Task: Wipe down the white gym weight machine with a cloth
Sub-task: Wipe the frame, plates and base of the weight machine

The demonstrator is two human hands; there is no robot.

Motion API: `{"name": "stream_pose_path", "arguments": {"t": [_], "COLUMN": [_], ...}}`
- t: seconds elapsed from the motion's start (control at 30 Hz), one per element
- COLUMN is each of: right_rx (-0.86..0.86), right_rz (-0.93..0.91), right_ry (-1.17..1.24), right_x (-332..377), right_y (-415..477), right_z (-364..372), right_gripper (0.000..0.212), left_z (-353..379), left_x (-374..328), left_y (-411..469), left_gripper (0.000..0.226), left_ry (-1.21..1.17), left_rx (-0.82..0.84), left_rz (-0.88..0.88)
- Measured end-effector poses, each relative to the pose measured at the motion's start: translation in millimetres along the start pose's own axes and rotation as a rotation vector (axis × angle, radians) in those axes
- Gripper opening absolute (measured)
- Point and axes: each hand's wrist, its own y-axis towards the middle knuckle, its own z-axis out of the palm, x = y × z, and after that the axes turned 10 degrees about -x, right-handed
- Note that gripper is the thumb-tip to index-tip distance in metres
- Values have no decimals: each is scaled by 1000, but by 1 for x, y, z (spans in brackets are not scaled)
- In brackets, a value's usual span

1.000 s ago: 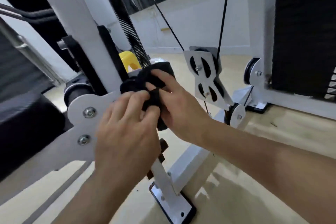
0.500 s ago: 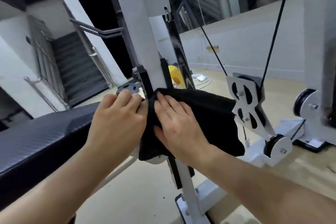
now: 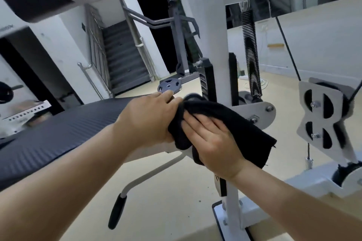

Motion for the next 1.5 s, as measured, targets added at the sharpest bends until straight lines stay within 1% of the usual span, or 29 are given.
{"name": "stream_pose_path", "arguments": {"t": [0.1, 0.17, 0.23, 0.33, 0.4, 0.43, 0.53, 0.63, 0.7, 0.8, 0.83, 0.87, 0.93, 0.97, 1.0, 1.03, 1.07, 1.1, 1.13, 1.17, 1.2, 1.23, 1.3, 1.33, 1.37, 1.4, 1.43, 1.47, 1.5], "right_rx": [38, 36, 10, -116, -172, -163, -84, 0, -25, -159, -185, -182, -94, -16, 69, 146, 186, 163, 85, -16, -114, -190, -261, -259, -242, -213, -175, -135, -99], "right_rz": [-24, 26, 132, 345, 481, 540, 619, 678, 824, 1124, 1159, 1141, 1027, 985, 991, 1058, 1190, 1366, 1533, 1652, 1716, 1741, 1687, 1638, 1591, 1546, 1502, 1464, 1432], "right_ry": [-49, -59, -49, 12, 65, 69, -26, -57, -69, -97, -119, -139, -140, -157, -191, -224, -235, -198, -95, 76, 277, 491, 817, 905, 949, 956, 936, 906, 887], "right_x": [-5, -4, 3, 25, 44, 53, 73, 84, 88, 95, 98, 102, 106, 104, 99, 94, 91, 90, 91, 93, 94, 95, 94, 94, 95, 96, 98, 101, 103], "right_y": [-25, -39, -44, -25, -4, 2, -6, -10, 1, 21, 24, 24, 21, 14, 6, -3, -12, -20, -25, -23, -15, -1, 36, 54, 70, 84, 95, 104, 112], "right_z": [-12, -22, -32, -30, -16, -8, 0, -7, -4, 8, 11, 13, 11, 7, 2, -5, -13, -21, -29, -38, -48, -59, -85, -97, -108, -120, -132, -143, -154], "right_gripper": [36, 33, 28, 20, 13, 10, 11, 13, 16, 25, 28, 28, 28, 27, 25, 23, 22, 21, 22, 23, 23, 21, 15, 14, 12, 12, 12, 12, 13], "left_z": [1, -1, -2, 2, 7, 9, 9, 8, 5, -3, -6, -7, -6, -5, -2, 2, 6, 8, 9, 9, 7, 4, -11, -21, -29, -38, -50, -61, -73], "left_x": [0, -1, -10, -24, -25, -24, -21, -21, -19, -17, -16, -16, -15, -15, -14, -13, -12, -12, -11, -11, -12, -14, -22, -27, -33, -39, -43, -45, -46], "left_y": [-2, -4, -7, -16, -19, -19, -16, -15, -14, -16, -18, -21, -27, -28, -31, -36, -44, -52, -60, -69, -75, -79, -81, -81, -80, -79, -78, -77, -77], "left_gripper": [54, 53, 55, 47, 35, 29, 30, 30, 22, 14, 16, 16, 7, 8, 17, 28, 37, 41, 41, 40, 39, 39, 47, 49, 46, 38, 29, 27, 29], "left_ry": [10, 39, 105, 164, 180, 173, 162, 165, 141, 131, 132, 133, 113, 106, 118, 147, 167, 165, 123, 44, -41, -150, -519, -755, -960, -1089, -1142, -1191, -1252], "left_rx": [25, 39, 29, -87, -162, -191, -221, -199, -173, -124, -116, -114, -141, -159, -175, -192, -221, -257, -284, -296, -282, -251, -101, -2, 52, 31, -36, -98, -142], "left_rz": [27, 12, -10, -15, -2, -3, 7, 29, 26, 56, 76, 97, 105, 90, 78, 86, 115, 158, 200, 225, 225, 197, 50, -47, -129, -182, -234, -303, -371]}}
